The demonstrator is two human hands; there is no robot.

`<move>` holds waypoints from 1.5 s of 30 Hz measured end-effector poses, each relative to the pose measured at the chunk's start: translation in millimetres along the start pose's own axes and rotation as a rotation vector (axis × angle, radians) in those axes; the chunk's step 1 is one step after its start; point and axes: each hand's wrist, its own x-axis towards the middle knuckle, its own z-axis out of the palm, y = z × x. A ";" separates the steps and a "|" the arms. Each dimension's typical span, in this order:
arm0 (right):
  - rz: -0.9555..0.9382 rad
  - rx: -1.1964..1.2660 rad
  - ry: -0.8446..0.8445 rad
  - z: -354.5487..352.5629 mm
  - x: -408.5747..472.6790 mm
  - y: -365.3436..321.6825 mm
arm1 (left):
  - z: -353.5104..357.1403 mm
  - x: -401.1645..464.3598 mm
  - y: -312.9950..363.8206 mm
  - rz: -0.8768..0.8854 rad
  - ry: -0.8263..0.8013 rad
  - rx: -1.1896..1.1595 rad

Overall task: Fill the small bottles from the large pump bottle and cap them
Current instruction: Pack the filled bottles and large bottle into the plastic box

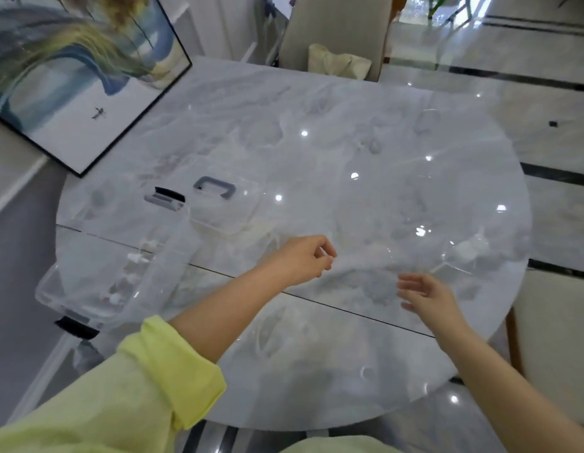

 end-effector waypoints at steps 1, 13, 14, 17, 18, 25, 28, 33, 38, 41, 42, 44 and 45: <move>0.058 0.036 -0.012 -6.4 2.7 8.4 | 9.1 6.1 5.7 -0.004 -0.009 0.013; 0.268 0.074 0.044 -120.0 39.8 45.8 | 147.8 83.0 94.3 -0.093 -0.114 0.040; 0.243 0.052 0.031 -121.6 42.8 40.8 | 152.8 87.4 97.6 -0.101 -0.103 0.041; 0.145 -0.013 -0.016 -125.9 51.6 29.2 | 165.8 98.9 106.9 -0.124 -0.079 0.037; 0.109 -0.024 -0.037 -126.3 54.9 24.6 | 168.5 102.1 109.1 -0.135 -0.076 0.027; -0.132 -0.120 -0.082 -112.8 73.0 13.1 | 176.0 106.6 114.4 -0.160 -0.094 0.002; -0.157 -0.121 -0.084 -109.8 77.4 14.0 | 175.2 104.1 112.8 -0.162 -0.086 0.011; -0.194 -0.185 -0.079 -103.3 83.9 8.8 | 170.9 91.2 100.4 -0.172 -0.049 -0.061; -0.173 -0.225 -0.154 -80.9 79.2 -5.2 | 156.3 69.8 76.3 -0.200 0.041 -0.086; -0.154 -0.239 -0.222 -61.9 68.9 -16.8 | 144.6 55.0 56.7 -0.224 0.107 -0.102; -0.147 -0.235 -0.251 -53.1 63.8 -19.9 | 140.0 45.9 50.8 -0.230 0.124 -0.115; -0.135 -0.212 -0.298 -39.9 55.3 -26.0 | 135.1 33.9 41.4 -0.232 0.164 -0.149; -0.131 -0.201 -0.322 -31.2 48.9 -29.7 | 132.7 26.2 35.1 -0.232 0.193 -0.167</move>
